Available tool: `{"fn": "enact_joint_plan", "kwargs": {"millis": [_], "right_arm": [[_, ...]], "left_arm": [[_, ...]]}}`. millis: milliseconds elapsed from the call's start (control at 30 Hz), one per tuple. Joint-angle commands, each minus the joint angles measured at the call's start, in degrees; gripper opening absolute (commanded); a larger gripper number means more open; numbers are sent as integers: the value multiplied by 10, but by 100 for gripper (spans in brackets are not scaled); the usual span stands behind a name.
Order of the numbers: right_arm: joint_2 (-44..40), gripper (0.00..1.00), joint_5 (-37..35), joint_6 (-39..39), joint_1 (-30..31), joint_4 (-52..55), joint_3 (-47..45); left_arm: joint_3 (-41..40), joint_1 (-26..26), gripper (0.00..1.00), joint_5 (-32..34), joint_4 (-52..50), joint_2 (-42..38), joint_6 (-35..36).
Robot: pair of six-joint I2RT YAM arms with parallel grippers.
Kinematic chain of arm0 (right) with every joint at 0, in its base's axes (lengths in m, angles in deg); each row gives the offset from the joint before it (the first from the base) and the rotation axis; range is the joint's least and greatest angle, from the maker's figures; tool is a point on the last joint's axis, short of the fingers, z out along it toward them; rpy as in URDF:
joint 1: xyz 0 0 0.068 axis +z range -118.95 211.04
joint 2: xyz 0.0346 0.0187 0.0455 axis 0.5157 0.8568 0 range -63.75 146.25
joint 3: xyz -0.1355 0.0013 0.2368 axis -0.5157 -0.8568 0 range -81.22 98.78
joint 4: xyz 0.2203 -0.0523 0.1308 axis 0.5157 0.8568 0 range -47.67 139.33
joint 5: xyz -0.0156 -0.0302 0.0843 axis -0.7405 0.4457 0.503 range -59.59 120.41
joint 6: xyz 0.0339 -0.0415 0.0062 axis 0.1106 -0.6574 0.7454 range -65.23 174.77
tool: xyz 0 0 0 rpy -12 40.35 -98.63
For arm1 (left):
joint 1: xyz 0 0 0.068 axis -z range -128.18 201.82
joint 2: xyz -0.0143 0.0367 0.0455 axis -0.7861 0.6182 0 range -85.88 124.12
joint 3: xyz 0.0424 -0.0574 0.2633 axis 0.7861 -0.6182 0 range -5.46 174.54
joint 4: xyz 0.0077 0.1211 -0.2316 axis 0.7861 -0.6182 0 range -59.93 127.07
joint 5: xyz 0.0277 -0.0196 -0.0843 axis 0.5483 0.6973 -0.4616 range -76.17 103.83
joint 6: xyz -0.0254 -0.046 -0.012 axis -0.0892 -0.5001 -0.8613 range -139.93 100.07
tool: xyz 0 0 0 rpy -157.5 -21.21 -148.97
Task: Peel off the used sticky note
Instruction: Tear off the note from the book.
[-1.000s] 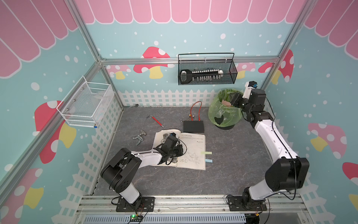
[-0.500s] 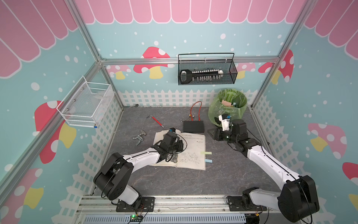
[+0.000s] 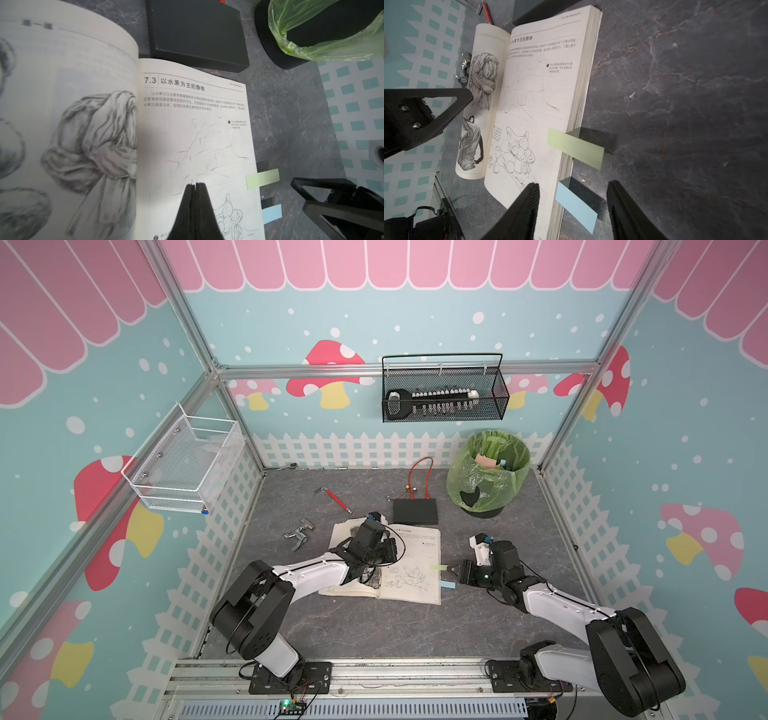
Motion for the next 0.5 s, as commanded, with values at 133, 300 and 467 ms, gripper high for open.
{"fn": "enact_joint_plan", "kwargs": {"millis": [133,300,467], "right_arm": [[40,58,1,27,1,-91,-25],[91,57,11,36,1,-140,-24],[148,53,24,51,1,-185,-10]], "left_arm": [[102,35,0,-44,21,84,28],[128,46,0,-60,28,136,27],[136,48,0,-70,40,169,24]]}}
